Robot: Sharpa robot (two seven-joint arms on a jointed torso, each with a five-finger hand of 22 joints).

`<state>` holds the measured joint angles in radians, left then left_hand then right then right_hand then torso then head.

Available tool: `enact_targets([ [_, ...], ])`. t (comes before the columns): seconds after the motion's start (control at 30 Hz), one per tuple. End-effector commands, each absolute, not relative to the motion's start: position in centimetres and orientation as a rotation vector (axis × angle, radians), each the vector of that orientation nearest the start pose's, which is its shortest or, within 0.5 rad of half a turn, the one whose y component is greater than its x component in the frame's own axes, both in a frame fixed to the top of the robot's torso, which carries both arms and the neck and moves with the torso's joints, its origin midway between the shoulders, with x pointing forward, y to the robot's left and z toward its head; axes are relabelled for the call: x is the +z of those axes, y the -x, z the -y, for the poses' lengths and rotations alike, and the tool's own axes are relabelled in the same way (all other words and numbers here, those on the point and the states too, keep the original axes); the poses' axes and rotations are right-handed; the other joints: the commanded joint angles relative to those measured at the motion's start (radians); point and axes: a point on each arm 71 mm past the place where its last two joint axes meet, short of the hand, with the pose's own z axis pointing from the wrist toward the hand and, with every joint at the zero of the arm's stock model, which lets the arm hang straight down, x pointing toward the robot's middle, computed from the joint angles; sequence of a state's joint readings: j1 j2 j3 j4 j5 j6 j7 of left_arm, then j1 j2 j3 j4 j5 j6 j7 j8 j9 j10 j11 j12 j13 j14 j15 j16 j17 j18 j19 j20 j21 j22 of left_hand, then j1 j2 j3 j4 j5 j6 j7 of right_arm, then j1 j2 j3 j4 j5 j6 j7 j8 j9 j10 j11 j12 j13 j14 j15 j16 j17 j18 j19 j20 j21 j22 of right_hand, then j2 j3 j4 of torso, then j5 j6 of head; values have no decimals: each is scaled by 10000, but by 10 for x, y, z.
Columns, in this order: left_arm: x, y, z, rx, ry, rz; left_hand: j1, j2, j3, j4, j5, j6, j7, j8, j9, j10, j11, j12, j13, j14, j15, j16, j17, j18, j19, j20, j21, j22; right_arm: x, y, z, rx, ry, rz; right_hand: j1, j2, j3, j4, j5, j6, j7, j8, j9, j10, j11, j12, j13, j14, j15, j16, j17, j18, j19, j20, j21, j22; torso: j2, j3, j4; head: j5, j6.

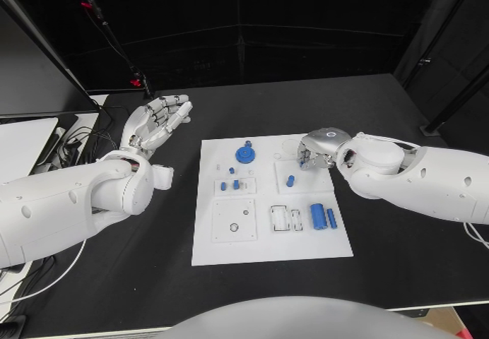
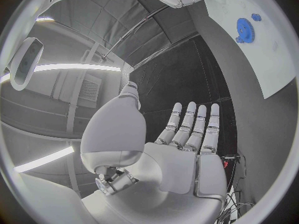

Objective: Assemble the parts on the task board

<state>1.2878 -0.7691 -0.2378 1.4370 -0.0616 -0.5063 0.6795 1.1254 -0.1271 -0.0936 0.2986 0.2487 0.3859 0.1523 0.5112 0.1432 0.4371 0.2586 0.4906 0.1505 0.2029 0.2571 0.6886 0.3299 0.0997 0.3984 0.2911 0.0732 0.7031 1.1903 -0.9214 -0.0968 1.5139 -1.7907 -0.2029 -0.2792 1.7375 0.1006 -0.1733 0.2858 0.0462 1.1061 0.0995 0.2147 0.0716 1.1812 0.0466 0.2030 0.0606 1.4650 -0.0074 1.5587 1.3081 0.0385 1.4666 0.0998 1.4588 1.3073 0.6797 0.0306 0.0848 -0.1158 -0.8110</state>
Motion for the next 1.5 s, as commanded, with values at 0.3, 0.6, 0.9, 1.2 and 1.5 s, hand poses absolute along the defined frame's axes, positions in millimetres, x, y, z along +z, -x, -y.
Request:
enact_targets([
  [0.3,-176,-492,-212,-15024,6973,-10908,62,268,177,-3,55,-163,1421,233,-11,-170,0,234,-30,-118,20,191,-159,-119,96,-6,-58,-56,-205,-470,250,3232,3276,-16141,115,-12,42,50,9,145,31,-58,15,221,47,-298,-8,1012,-84,40,2406,-86,356,-82,51,2095,-4,0,-9,10,22],
  [0.6,-177,-492,-213,-14995,7007,-10936,93,319,213,-6,126,-212,1422,324,-25,-224,2,337,-50,-142,21,267,-238,-121,96,-6,-61,-88,-192,-458,252,4362,2673,-15111,184,-18,59,30,10,244,91,-104,9,354,106,-479,-6,1019,-40,54,2443,-101,388,-56,96,2120,-9,-1,-2,-12,28],
  [0.9,-177,-493,-213,-14991,7034,-10980,120,351,236,-8,170,-244,1423,379,-35,-259,3,401,-64,-160,23,314,-290,-123,86,-6,-64,-121,-183,-446,251,5000,2402,-14748,213,-20,67,32,11,280,113,-122,8,392,117,-551,-6,1021,-30,56,2449,-108,406,-46,123,2135,-4,0,6,-2,18],
  [1.2,-178,-494,-210,-15029,7032,-11014,132,369,246,-9,197,-265,1423,411,-43,-280,4,439,-74,-172,24,342,-322,-124,87,-6,-64,-129,-180,-440,220,6165,2634,-14564,313,-5,111,16,12,343,139,-152,7,475,126,-660,-4,1028,-21,69,2486,-106,403,-33,115,2133,-7,9,32,137,-55],
  [1.5,-178,-494,-209,-15053,7041,-11044,132,369,246,-9,197,-265,1423,411,-43,-280,4,439,-74,-172,24,342,-322,-124,87,-6,-64,-129,-183,-436,172,7097,3579,-14842,353,14,138,19,13,363,149,-176,5,511,135,-721,-5,1025,-15,64,2471,-93,372,-26,67,2110,3,3,32,464,-209],
])
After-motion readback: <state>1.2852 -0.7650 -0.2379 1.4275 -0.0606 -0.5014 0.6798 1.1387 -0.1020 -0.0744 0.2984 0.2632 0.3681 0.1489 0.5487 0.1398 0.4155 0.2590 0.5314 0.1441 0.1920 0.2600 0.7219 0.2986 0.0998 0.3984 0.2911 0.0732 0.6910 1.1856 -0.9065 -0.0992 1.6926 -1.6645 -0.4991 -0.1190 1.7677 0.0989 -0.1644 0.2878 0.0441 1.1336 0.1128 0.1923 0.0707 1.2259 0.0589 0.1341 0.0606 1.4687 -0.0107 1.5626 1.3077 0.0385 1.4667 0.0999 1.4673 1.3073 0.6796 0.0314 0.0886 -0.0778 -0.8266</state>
